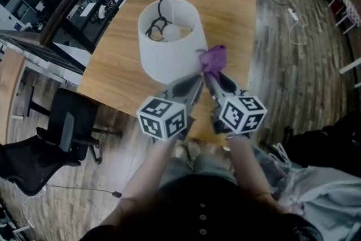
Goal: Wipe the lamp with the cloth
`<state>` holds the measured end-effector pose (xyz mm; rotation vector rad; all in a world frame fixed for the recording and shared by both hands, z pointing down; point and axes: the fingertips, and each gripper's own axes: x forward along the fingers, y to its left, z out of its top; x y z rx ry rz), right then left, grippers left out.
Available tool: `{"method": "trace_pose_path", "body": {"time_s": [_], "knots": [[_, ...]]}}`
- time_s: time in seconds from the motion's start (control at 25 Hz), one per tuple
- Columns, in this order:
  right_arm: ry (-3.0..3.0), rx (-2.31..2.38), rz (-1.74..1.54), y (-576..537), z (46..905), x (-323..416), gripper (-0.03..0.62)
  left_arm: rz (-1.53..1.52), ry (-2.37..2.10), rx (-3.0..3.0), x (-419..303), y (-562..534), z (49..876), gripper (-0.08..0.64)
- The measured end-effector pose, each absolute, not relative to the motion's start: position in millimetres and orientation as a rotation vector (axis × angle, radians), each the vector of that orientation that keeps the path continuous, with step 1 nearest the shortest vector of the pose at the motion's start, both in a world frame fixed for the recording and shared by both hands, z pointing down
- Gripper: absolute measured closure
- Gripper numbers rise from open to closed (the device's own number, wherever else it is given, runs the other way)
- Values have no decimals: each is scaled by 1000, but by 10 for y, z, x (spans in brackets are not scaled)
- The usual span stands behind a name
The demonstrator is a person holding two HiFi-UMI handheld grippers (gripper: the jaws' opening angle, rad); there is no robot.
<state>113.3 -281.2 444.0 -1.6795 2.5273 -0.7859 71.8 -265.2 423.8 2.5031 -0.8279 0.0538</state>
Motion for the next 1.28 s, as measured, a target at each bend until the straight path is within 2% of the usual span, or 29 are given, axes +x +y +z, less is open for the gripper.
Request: {"method": "trace_pose_path", "body": {"time_s": [0.64,1.28], "knots": [[2554,-1657,-881,-2433,4611,1200,514,96,-806,2493,804,-2373,4365,549],[2496,-1597,-572,-2272,3630,1411,514,1,-851,2613,745,-2251,3748,549]]}}
